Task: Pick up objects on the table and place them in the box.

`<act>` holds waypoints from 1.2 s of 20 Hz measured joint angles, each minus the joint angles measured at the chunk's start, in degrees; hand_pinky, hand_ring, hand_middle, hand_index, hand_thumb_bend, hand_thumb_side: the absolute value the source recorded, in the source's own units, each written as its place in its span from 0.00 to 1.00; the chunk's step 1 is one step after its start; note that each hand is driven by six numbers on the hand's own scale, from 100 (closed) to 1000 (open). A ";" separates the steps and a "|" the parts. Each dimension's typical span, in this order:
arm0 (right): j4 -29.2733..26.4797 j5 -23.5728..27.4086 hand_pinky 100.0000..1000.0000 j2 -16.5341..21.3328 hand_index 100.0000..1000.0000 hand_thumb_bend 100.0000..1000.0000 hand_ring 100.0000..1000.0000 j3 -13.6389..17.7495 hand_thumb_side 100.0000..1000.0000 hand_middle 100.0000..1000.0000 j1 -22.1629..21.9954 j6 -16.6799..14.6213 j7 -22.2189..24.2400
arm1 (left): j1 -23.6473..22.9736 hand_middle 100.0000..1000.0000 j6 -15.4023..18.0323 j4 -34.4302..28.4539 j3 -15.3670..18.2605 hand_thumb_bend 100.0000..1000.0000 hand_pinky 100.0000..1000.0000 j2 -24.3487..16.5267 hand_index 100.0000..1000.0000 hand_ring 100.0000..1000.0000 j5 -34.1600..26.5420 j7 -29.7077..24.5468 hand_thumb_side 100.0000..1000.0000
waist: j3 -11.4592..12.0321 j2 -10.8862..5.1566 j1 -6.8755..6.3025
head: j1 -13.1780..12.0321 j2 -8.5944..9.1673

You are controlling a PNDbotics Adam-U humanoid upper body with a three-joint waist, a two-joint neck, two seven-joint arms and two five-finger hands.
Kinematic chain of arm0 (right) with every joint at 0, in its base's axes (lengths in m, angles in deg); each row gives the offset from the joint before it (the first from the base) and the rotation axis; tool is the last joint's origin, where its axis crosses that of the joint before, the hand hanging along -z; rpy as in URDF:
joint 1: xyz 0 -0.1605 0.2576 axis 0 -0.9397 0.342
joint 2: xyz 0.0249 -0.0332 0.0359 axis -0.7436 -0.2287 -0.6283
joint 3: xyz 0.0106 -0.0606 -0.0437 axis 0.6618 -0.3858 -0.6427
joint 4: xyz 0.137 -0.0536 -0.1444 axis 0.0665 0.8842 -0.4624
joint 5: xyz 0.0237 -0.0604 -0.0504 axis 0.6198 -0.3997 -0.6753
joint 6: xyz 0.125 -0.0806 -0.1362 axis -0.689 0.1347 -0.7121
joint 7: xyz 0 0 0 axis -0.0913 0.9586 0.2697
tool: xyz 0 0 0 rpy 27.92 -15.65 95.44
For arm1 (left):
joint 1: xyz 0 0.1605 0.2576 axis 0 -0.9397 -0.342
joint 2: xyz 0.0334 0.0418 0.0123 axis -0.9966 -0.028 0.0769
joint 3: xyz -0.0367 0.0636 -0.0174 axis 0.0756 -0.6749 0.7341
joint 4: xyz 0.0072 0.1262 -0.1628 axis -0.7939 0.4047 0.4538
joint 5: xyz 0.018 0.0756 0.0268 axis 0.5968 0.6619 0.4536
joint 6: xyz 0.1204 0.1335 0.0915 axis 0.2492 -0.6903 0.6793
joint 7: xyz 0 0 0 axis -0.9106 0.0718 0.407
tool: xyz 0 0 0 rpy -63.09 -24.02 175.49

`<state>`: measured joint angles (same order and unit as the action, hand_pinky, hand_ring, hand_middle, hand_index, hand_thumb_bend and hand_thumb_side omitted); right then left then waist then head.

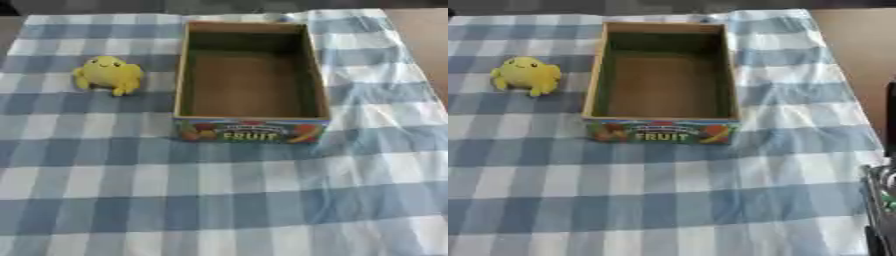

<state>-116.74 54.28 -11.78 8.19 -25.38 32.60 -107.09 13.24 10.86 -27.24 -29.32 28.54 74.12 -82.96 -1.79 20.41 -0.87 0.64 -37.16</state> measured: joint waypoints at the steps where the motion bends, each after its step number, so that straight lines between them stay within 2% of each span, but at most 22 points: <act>1: 0.00 0.00 0.93 0.00 0.84 0.00 0.85 -0.01 0.71 0.58 0.00 -0.02 0.03 | -0.16 0.76 1.06 0.00 -0.13 0.00 0.62 -1.63 0.88 0.72 1.58 0.96 0.59 | -0.01 -0.03 -0.11 | -0.08 -0.13; 7: 0.00 0.00 0.93 0.38 0.84 0.00 0.85 -0.01 0.71 0.58 0.00 -0.02 0.06 | -2.10 0.72 6.61 1.56 -1.58 0.00 0.63 -13.80 0.89 0.71 13.26 8.18 0.52 | -0.29 -0.56 -1.29 | -0.50 -1.04; 13: 0.00 0.00 0.93 0.68 0.84 0.00 0.85 -0.04 0.71 0.58 0.01 -0.03 0.29 | -2.80 0.72 16.05 16.03 -5.36 0.00 0.66 -27.71 0.90 0.71 22.84 14.26 0.49 | -1.02 -1.08 -1.81 | -0.68 -1.05; 16: 0.00 0.00 0.93 0.99 0.84 0.00 0.85 -0.08 0.71 0.58 0.02 0.05 0.43 | 0.31 0.72 20.34 23.36 -8.02 0.00 0.69 -33.33 0.91 0.72 28.53 14.98 0.50 | -1.42 -1.31 -1.85 | -0.80 -1.03; 18: 0.00 0.00 0.93 1.04 0.84 0.00 0.85 -0.19 0.71 0.58 0.02 0.02 0.55 | 3.33 0.73 21.74 27.06 -10.22 0.00 0.71 -36.10 0.92 0.73 32.40 15.12 0.54 | -1.88 -1.43 -1.92 | -1.00 -0.99; 19: 0.00 0.00 0.93 1.04 0.84 0.00 0.85 -0.35 0.71 0.58 0.02 -0.01 0.61 | 4.91 0.73 22.12 28.67 -11.28 0.00 0.72 -37.18 0.93 0.74 34.19 15.16 0.52 | -2.03 -1.43 -1.97 | -1.08 -0.98; 22: 0.00 0.00 0.93 1.15 0.84 0.00 0.85 -0.45 0.71 0.58 -0.02 0.05 0.88 | 10.41 0.74 22.71 32.46 -14.23 0.00 0.75 -38.52 0.93 0.76 39.31 14.10 0.44 | -2.32 -1.43 -2.17 | -1.56 -0.96; 24: 0.00 0.02 0.93 1.16 0.84 0.00 0.85 -0.73 0.71 0.58 -0.06 0.18 1.08 | 14.62 0.75 22.87 34.14 -15.84 0.02 0.76 -38.42 0.93 0.77 42.37 12.06 0.43 | -2.56 -1.43 -2.25 | -1.81 -0.95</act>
<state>-116.74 54.30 -10.62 7.47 -25.45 32.78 -106.01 27.86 33.73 6.91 -45.16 -9.88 116.49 -70.90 -4.35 18.98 -3.12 -1.16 -38.11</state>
